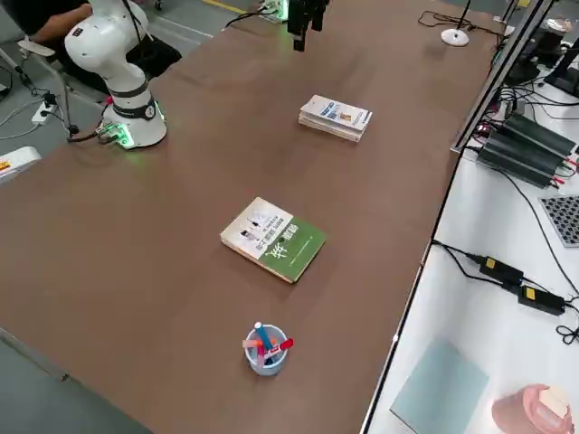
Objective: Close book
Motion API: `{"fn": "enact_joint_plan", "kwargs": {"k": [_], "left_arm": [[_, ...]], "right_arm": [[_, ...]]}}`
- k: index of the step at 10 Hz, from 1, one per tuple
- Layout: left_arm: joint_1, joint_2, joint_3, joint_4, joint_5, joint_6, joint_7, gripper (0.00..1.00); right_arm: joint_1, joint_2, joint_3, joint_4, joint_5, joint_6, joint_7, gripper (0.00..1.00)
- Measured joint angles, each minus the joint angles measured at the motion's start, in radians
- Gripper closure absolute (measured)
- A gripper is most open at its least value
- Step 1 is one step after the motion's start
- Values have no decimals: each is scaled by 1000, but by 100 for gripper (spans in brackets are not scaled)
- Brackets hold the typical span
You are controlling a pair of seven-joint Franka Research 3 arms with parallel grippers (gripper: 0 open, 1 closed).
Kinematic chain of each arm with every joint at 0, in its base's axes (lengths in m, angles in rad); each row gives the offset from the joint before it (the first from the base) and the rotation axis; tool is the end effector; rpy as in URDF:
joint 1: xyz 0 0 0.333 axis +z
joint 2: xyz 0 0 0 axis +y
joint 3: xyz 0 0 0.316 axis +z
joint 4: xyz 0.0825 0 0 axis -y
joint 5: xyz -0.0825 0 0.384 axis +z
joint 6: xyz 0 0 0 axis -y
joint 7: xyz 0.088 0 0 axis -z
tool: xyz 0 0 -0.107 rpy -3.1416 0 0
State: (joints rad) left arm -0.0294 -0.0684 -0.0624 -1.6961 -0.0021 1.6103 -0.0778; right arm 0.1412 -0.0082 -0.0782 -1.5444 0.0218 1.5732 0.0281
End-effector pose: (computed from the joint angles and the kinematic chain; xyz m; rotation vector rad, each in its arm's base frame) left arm 0.5326 -0.0503 0.6058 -3.1378 0.0215 0.0271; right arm 0.5515 0.0369 0.6417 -3.1165 -0.0549 -0.0560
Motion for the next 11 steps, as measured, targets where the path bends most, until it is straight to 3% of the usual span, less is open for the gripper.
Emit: {"fn": "enact_joint_plan", "kwargs": {"k": [2,11], "left_arm": [[-19,0,32,0,0,0,0,0],[-22,1,34,1,0,0,0,0]], "right_arm": [[0,0,0,0,-6,3,0,0],[0,7,5,0,-8,17,0,0]]}}
